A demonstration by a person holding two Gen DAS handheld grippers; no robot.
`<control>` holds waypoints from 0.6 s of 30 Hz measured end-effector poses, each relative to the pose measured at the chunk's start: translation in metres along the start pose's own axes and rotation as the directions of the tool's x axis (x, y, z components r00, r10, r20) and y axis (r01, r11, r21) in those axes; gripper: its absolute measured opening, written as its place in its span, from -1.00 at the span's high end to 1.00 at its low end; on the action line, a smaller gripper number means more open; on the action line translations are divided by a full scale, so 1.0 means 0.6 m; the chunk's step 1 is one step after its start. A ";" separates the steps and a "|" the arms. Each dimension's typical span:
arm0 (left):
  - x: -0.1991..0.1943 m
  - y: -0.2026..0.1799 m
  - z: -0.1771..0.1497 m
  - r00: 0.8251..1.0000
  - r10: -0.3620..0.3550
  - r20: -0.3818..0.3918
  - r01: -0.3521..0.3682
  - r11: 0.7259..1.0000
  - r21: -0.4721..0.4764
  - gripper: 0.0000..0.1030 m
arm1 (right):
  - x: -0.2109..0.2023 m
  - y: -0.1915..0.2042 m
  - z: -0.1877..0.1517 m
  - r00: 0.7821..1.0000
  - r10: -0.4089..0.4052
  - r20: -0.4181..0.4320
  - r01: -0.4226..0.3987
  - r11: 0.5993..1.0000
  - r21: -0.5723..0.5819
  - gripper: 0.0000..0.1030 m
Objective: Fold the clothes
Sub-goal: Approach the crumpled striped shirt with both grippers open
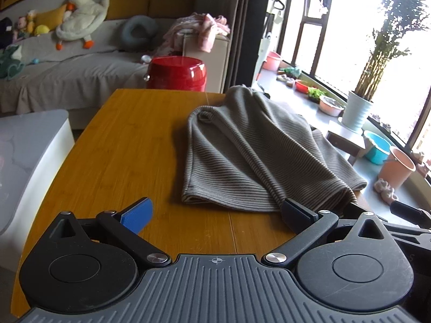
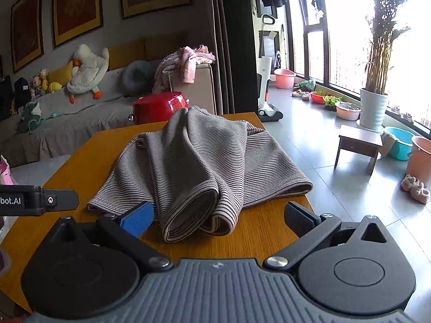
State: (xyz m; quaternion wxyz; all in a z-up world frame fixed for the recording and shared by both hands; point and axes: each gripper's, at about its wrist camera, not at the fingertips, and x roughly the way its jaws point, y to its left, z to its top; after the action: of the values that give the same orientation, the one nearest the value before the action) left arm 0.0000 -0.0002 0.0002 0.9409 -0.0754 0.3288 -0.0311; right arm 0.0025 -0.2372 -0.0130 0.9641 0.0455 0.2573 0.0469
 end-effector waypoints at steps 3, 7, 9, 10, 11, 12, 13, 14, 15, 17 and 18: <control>-0.002 -0.002 -0.002 1.000 -0.005 0.005 0.005 0.999 0.041 -1.00 | -0.002 -0.007 0.000 1.000 0.001 -0.007 -0.001 1.000 0.020 -1.00; -0.005 -0.009 -0.027 1.000 0.014 0.003 -0.014 0.996 0.089 -1.00 | -0.004 -0.002 -0.007 1.000 -0.002 -0.029 0.001 1.000 -0.010 -1.00; 0.016 -0.003 -0.021 0.997 0.025 -0.074 -0.019 0.997 0.073 -1.00 | 0.010 -0.002 -0.003 0.998 -0.007 -0.066 0.006 1.000 -0.020 -1.00; 0.028 0.001 -0.020 0.993 0.030 -0.111 -0.023 0.998 0.062 -1.00 | 0.017 -0.001 -0.001 0.997 -0.010 -0.078 0.009 1.000 -0.020 -1.00; 0.037 0.004 -0.024 0.990 0.036 -0.138 -0.029 0.998 0.053 -1.00 | 0.021 0.000 0.001 0.996 -0.012 -0.085 0.011 1.000 -0.019 -1.00; 0.042 0.005 -0.026 0.987 0.039 -0.154 -0.032 0.998 0.047 -1.00 | 0.018 -0.002 0.001 0.996 -0.012 -0.084 0.010 1.000 -0.017 -1.00; 0.044 0.005 -0.027 0.986 0.041 -0.160 -0.034 0.998 0.043 -1.00 | 0.017 -0.002 0.000 0.996 -0.011 -0.086 0.010 1.000 -0.016 -1.00; 0.045 0.005 -0.027 0.985 0.042 -0.166 -0.036 0.999 0.040 -1.00 | 0.019 -0.002 -0.001 0.996 -0.011 -0.091 0.010 1.000 -0.017 -1.00; 0.046 0.004 -0.028 0.984 0.043 -0.172 -0.037 0.999 0.036 -1.00 | 0.021 -0.002 -0.001 0.995 -0.011 -0.096 0.010 1.000 -0.019 -1.00; 0.049 0.004 -0.029 0.982 0.046 -0.185 -0.041 0.999 0.029 -1.00 | 0.024 0.001 -0.003 0.994 -0.011 -0.107 0.009 1.000 -0.022 -1.00; 0.049 0.004 -0.028 0.981 0.047 -0.189 -0.043 0.999 0.027 -1.00 | 0.027 0.002 -0.005 0.994 -0.009 -0.113 0.007 1.000 -0.022 -1.00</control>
State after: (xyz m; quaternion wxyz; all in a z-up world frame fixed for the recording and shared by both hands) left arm 0.0126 -0.0033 -0.0313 0.9066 -0.0540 0.4180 -0.0204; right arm 0.0146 -0.2341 -0.0233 0.9485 0.0315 0.3114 0.0482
